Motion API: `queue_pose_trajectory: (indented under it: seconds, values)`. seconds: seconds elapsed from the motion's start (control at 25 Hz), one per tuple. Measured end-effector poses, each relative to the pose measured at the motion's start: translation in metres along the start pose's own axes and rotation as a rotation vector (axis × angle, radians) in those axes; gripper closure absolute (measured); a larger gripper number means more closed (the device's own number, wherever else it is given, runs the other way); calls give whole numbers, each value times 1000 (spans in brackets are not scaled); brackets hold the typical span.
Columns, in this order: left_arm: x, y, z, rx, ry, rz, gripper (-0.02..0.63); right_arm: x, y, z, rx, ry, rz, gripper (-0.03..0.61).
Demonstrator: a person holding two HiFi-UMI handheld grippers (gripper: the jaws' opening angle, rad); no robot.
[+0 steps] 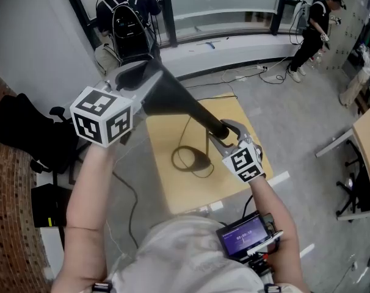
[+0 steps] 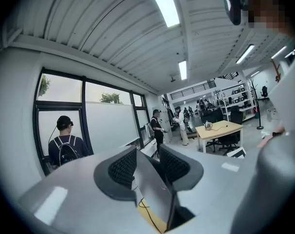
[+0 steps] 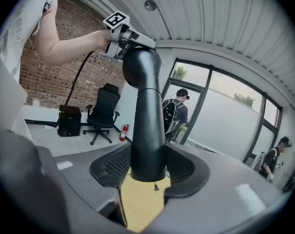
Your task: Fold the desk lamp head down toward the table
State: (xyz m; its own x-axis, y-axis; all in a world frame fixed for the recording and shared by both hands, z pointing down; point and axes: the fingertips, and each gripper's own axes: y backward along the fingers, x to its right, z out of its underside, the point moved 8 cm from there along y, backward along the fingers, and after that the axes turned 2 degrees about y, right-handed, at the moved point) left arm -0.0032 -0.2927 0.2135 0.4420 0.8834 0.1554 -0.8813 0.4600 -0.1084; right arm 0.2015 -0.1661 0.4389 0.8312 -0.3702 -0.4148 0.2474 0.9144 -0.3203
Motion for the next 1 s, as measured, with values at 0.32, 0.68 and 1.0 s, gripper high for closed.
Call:
queue_pose_trajectory:
  seconds: [0.32, 0.68, 1.0]
  values:
    - [-7, 7, 9, 16, 58, 0, 466, 3, 5, -6, -56, 41, -20, 350]
    - [-18, 17, 29, 5, 117, -16, 465, 3, 10, -12, -123, 103, -38, 350]
    - [-29, 25, 50, -15, 154, -20, 460, 1, 12, -16, -158, 155, -47, 350]
